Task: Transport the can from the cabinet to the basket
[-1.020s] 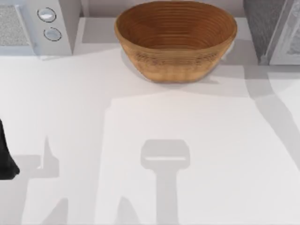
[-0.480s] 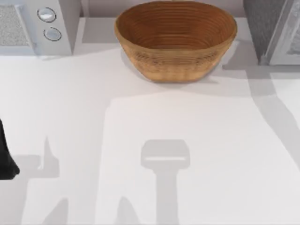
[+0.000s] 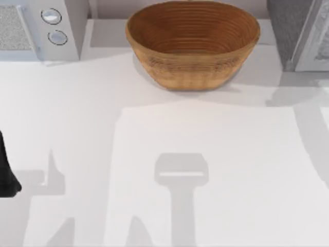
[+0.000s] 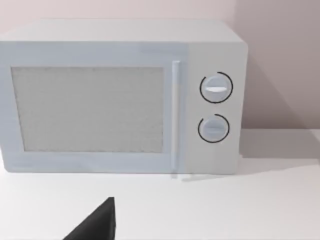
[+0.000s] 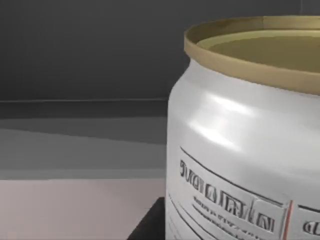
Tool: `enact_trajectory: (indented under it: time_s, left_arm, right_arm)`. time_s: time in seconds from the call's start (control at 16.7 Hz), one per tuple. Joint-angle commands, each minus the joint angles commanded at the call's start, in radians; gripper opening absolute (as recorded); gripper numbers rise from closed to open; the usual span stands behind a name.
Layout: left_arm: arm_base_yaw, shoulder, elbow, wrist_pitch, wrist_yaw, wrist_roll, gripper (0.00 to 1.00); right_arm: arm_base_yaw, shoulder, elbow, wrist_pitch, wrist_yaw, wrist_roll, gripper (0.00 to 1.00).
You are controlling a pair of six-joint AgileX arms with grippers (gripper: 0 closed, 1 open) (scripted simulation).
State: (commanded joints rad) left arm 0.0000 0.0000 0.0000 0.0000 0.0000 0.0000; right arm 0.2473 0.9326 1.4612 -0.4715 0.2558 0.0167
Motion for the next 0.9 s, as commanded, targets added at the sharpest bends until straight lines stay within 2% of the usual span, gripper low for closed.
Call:
enact_trajectory:
  time_s: [0.48, 0.72, 0.9]
  left_arm:
    - [0.000, 0.000, 0.000, 0.000, 0.000, 0.000, 1.00]
    - [0.000, 0.000, 0.000, 0.000, 0.000, 0.000, 1.00]
    - [0.000, 0.000, 0.000, 0.000, 0.000, 0.000, 1.00]
  right_arm:
    - [-0.147, -0.532, -0.989, 0.253, -0.151, -0.014, 0.00]
    - [-0.210, -0.785, -1.305, 0.382, -0.216, -0.017, 0.00]
    - [-0.239, -0.903, -1.431, 0.452, -0.247, -0.017, 0.00]
